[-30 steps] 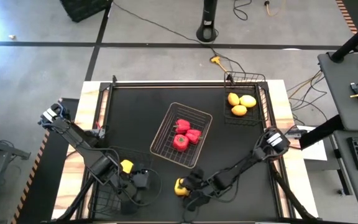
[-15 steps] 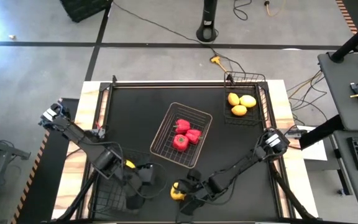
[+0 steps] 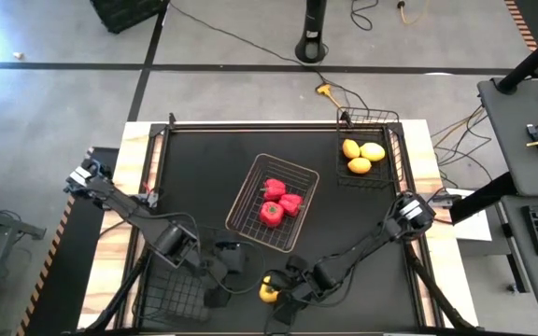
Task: Sort produce into baskets
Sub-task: Put the yellow bell pepper into the bottom black wire basket
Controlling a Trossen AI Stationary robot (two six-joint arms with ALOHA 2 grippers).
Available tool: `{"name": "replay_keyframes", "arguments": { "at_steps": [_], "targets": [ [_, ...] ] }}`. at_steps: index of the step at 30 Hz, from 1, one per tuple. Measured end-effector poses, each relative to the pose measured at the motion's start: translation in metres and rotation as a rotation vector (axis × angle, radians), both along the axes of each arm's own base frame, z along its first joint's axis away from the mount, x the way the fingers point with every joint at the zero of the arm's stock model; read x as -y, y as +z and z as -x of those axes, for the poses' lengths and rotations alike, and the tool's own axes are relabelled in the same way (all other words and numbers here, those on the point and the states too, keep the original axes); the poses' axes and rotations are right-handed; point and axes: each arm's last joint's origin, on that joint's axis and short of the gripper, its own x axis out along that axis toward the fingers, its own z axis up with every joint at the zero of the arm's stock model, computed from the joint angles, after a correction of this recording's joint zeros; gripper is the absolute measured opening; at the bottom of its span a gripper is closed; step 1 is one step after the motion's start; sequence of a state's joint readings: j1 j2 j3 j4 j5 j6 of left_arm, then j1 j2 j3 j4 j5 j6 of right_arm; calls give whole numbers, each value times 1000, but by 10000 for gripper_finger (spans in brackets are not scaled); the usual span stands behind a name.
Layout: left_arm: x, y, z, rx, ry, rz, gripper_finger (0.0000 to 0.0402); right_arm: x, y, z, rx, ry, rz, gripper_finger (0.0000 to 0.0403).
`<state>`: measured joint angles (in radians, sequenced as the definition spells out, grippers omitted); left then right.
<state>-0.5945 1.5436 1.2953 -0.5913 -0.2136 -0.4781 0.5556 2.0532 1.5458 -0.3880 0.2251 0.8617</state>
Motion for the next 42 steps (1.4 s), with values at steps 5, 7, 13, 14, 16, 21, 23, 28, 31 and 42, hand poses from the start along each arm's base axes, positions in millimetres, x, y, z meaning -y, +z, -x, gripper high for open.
{"name": "replay_keyframes", "arguments": {
  "at_steps": [5, 7, 13, 14, 16, 21, 23, 28, 31, 42],
  "targets": [
    [4, -12, -14, 19, 23, -5, 382, 0, 15, 4, -117, 16, -14, 371],
    [8, -19, -21, 25, 41, 19, 382, -1, 23, 6, -176, 23, -35, 371],
    [19, -50, -36, -40, 96, 46, 382, -6, 43, 15, -283, 53, -7, 371],
    [20, -55, -38, -53, 99, 50, 382, -7, 47, 17, -301, 60, 7, 371],
    [24, -60, -44, -81, 105, 69, 382, -7, 56, 20, -329, 70, 30, 371],
    [39, -56, -65, -78, 106, 76, 382, -6, 81, 24, -361, 100, 68, 371],
    [41, -59, -72, -87, 93, 46, 382, -6, 90, 26, -371, 102, 84, 371],
    [39, -56, -83, -43, 85, -38, 382, -13, 107, 31, -352, 137, 83, 371],
    [36, -67, -87, -78, 60, -71, 382, -19, 113, 33, -329, 148, 71, 371],
    [34, -88, -94, -160, 40, -57, 382, -35, 114, 48, -332, 93, 84, 370]
  ]
}}
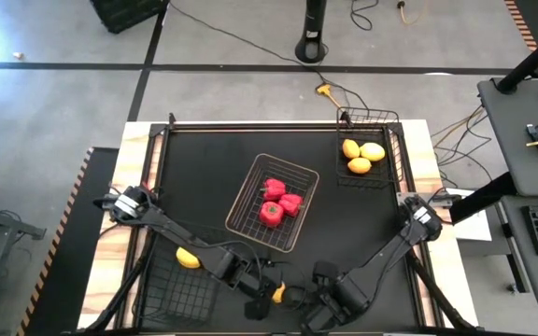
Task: Sort produce into baskets
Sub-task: Put the yellow bell pepper into the bottom black wire basket
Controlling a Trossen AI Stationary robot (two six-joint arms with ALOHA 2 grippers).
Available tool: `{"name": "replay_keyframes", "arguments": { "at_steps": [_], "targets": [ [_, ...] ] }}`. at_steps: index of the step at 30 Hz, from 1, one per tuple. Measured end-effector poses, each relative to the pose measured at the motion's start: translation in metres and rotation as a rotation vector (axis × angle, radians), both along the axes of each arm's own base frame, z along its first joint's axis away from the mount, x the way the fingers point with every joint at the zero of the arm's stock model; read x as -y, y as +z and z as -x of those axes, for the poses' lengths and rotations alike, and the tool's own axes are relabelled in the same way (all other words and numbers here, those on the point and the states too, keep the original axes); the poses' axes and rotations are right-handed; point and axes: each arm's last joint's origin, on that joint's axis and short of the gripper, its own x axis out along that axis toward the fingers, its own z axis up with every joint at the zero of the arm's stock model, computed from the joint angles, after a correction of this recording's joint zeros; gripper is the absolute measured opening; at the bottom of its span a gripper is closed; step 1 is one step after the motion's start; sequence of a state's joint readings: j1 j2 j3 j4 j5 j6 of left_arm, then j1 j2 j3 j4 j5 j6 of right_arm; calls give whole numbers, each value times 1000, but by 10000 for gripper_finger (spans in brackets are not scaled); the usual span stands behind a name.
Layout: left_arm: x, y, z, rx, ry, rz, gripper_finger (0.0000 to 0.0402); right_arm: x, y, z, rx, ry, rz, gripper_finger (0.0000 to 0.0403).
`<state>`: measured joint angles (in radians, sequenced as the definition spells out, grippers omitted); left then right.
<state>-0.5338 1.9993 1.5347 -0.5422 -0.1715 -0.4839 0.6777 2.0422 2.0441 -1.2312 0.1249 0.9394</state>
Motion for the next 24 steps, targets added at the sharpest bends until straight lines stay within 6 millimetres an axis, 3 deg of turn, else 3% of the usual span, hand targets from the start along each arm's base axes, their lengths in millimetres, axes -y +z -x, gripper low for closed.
{"name": "replay_keyframes", "arguments": {
  "at_steps": [6, 24],
  "targets": [
    [-2, -11, -3, -7, 6, -31, 382, 0, 3, 5, 8, -52, 19, 370],
    [-9, -19, -8, 4, -5, -26, 382, -2, 3, 8, -4, -77, 19, 370]
  ]
}}
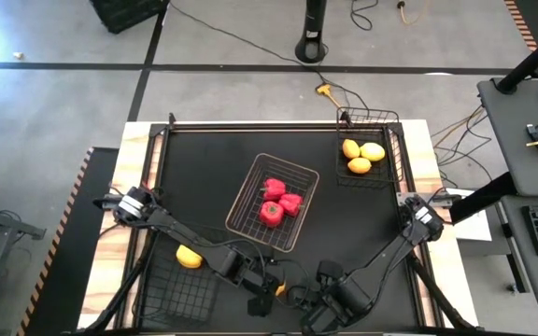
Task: Sort produce into baskets
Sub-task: Put the yellow bell pepper into the bottom black wire basket
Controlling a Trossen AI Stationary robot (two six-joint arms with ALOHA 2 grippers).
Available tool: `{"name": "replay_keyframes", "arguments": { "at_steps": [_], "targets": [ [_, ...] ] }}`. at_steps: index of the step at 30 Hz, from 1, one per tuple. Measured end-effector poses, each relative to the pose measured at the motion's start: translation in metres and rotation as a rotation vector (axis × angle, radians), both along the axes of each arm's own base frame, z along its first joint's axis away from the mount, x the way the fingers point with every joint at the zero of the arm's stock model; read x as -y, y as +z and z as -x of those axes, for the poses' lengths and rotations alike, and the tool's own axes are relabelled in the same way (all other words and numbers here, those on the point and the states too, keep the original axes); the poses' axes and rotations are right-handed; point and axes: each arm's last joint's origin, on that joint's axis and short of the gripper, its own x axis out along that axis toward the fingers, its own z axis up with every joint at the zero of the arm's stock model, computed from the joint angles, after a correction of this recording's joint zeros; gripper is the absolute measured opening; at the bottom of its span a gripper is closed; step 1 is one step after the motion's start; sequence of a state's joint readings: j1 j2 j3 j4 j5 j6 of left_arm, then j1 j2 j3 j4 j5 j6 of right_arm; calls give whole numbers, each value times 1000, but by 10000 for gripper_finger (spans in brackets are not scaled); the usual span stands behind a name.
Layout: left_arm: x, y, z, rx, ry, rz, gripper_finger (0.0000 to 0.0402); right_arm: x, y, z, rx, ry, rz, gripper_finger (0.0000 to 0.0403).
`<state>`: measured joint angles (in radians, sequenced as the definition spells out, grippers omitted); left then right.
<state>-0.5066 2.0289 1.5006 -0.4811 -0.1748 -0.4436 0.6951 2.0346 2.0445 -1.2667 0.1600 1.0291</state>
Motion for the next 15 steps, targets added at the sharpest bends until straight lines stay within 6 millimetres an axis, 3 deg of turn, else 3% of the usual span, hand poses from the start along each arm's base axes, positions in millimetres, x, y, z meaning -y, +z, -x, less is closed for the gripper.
{"name": "replay_keyframes", "arguments": {
  "at_steps": [8, 15],
  "targets": [
    [-6, -17, 7, -16, 22, 0, 382, -3, 0, 2, 0, -2, -3, 370],
    [-7, -20, 7, -16, 37, 11, 382, -3, 0, 2, 5, -7, -2, 370]
  ]
}}
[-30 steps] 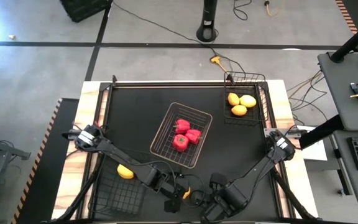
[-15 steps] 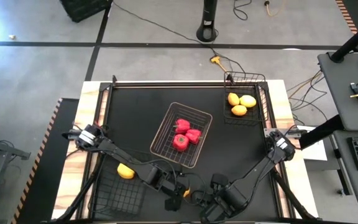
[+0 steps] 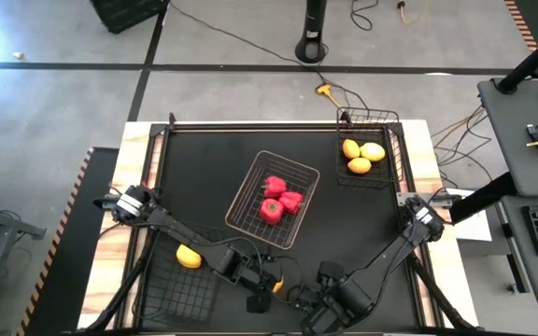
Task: Sort produce into baskets
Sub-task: Put the yellow bell pepper into the bottom black wire basket
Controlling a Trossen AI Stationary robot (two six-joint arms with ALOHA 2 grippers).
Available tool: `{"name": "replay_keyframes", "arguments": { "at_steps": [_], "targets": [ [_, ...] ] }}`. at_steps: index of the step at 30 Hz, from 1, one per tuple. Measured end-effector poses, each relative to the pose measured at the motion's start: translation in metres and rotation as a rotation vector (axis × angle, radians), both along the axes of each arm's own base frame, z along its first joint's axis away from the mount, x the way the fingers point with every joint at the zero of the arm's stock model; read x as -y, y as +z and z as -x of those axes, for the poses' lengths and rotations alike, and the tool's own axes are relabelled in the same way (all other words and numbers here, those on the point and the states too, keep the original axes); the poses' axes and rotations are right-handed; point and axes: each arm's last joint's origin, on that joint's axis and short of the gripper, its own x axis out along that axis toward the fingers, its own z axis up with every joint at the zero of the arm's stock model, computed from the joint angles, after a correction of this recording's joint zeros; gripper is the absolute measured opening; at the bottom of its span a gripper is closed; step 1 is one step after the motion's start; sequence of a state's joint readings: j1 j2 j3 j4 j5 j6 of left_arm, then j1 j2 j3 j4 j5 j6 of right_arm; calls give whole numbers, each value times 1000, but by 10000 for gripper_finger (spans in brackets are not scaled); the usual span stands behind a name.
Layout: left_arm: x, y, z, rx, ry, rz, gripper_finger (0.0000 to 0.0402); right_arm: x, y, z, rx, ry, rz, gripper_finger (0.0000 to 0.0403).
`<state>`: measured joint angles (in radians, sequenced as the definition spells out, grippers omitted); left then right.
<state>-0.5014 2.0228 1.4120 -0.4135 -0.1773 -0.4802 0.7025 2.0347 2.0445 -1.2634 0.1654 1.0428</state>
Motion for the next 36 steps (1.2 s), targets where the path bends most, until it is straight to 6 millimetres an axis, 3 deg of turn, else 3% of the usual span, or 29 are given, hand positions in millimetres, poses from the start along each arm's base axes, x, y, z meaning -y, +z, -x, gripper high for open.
{"name": "replay_keyframes", "arguments": {
  "at_steps": [12, 22, 25, 29, 36],
  "targets": [
    [-1, -2, 1, -4, 51, -9, 380, 0, 0, 0, 5, -6, 1, 370],
    [0, 7, -1, -36, 53, -27, 322, 1, 0, 0, 7, 2, 19, 370],
    [2, 22, -2, -85, 46, -55, 319, 2, 1, 2, -6, 6, 32, 370],
    [12, 58, -1, -100, 9, -87, 317, 8, 12, 8, 0, 16, 45, 370],
    [24, 114, 26, -194, 31, -230, 315, 22, 39, 19, 95, -5, 113, 370]
  ]
}}
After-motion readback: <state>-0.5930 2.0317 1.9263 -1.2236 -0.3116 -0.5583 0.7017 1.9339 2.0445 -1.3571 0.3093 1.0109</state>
